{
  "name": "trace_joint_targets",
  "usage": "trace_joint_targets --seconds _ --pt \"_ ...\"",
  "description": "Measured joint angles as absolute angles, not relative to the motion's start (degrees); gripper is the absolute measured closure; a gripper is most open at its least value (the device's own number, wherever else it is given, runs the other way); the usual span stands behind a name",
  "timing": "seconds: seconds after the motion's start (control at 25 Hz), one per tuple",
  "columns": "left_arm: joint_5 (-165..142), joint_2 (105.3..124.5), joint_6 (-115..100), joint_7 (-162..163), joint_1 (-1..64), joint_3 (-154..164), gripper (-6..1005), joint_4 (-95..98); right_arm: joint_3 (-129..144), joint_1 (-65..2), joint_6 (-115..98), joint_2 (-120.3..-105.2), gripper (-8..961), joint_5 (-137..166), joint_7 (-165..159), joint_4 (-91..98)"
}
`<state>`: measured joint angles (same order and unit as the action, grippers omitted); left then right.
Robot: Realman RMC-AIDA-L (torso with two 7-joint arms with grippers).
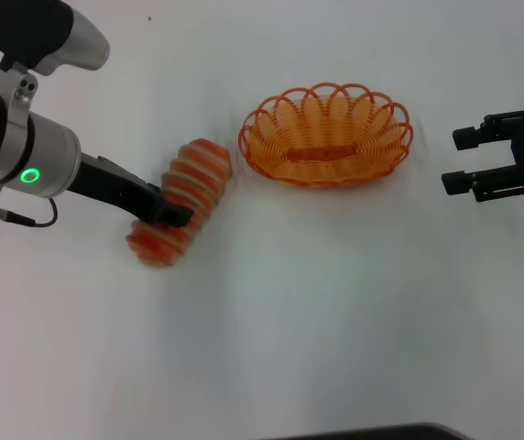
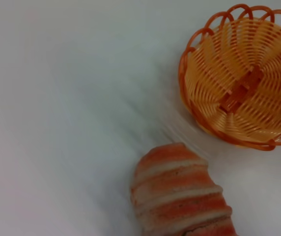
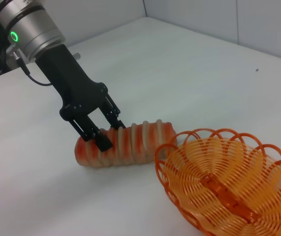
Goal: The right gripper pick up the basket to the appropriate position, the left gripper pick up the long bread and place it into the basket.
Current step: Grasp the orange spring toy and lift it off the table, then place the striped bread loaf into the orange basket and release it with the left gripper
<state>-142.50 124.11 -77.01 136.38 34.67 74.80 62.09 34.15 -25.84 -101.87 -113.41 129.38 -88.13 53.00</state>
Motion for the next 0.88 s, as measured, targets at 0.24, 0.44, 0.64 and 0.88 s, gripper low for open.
trace_joint_targets --seconds 0.24,0.44,0.64,0.88 --pt "-142.4 124.03 -76.95 136.4 33.87 74.23 458 63.07 34.09 -25.75 -101.37 -113.51 188 129.29 -87.91 53.0" --pt "-142.0 124.01 -78.29 135.99 32.73 72.38 484 67.87 33.48 -25.68 -100.39 -113.56 189 129.17 -87.89 53.0" --pt "-141.97 123.98 -78.94 135.59 31.53 71.04 518 75.65 28.71 -25.66 -99.43 -113.56 189 129.1 -87.89 53.0" --pt "-141.55 124.0 -78.15 133.47 33.71 71.26 589 80.11 20.87 -25.66 -98.3 -113.55 189 128.84 -87.43 53.0"
